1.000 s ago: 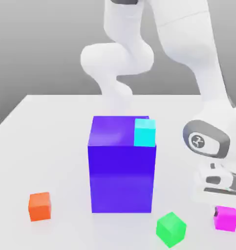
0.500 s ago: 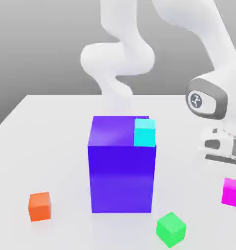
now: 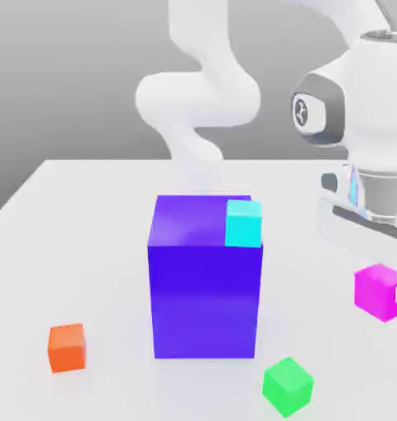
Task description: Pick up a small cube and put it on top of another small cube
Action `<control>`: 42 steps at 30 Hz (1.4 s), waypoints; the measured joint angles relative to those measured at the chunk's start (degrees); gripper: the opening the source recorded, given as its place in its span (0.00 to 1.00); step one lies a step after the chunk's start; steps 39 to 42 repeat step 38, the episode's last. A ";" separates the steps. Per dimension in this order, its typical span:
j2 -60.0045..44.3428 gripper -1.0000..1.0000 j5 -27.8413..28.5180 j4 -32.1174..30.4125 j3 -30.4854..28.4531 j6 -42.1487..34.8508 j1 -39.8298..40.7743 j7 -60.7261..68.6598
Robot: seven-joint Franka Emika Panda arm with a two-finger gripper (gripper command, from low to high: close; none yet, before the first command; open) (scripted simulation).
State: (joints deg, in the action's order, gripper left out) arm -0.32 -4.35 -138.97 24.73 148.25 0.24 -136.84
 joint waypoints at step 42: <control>-0.52 1.00 4.55 -1.81 -2.93 0.65 3.76 -27.05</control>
